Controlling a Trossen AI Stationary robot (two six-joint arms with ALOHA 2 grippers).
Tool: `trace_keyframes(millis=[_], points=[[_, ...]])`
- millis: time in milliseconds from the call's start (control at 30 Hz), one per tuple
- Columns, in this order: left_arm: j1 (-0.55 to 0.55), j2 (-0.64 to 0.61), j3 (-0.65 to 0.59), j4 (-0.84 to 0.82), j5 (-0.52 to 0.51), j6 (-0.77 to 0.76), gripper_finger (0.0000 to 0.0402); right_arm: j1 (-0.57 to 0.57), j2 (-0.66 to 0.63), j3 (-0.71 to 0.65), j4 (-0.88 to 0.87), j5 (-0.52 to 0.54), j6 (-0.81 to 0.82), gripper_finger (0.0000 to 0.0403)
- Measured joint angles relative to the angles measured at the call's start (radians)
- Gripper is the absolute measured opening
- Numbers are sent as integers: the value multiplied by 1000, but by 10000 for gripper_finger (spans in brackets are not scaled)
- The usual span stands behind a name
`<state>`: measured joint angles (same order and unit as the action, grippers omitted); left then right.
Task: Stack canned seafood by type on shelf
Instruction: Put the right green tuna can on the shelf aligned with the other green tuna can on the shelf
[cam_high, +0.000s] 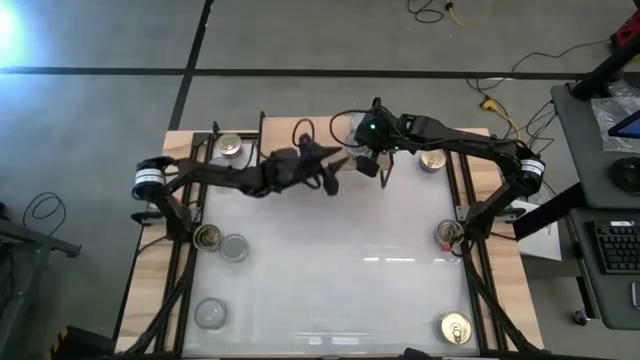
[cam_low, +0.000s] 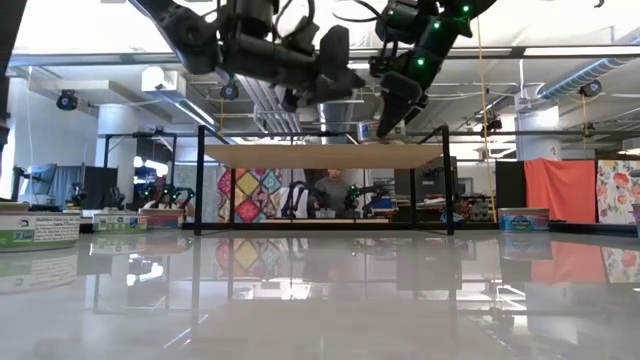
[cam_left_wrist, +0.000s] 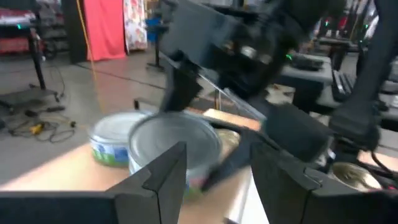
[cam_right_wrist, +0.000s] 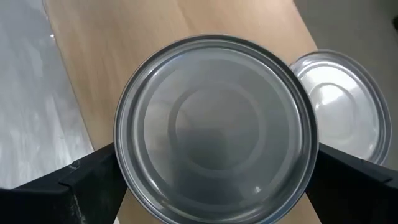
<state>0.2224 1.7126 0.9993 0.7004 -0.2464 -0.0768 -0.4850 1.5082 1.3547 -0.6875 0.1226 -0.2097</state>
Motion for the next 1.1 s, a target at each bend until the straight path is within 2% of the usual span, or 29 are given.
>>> trace_keyframes(millis=[100,233,433,667,833,1100], points=[[36,27,19,21,4,49,161,0,6,-2,29,0,13,400],[68,75,71,-30,3,94,161,0,22,-2,41,0,18,400],[89,107,199,-304,22,167,152,0,37,-3,40,-37,66,400],[96,146,346,-485,60,260,112,0,44,-3,40,-46,86,400],[132,155,366,-514,215,247,80,0,44,-3,38,-57,83,400],[144,180,373,-499,363,193,11,0,44,-3,38,-79,86,400]])
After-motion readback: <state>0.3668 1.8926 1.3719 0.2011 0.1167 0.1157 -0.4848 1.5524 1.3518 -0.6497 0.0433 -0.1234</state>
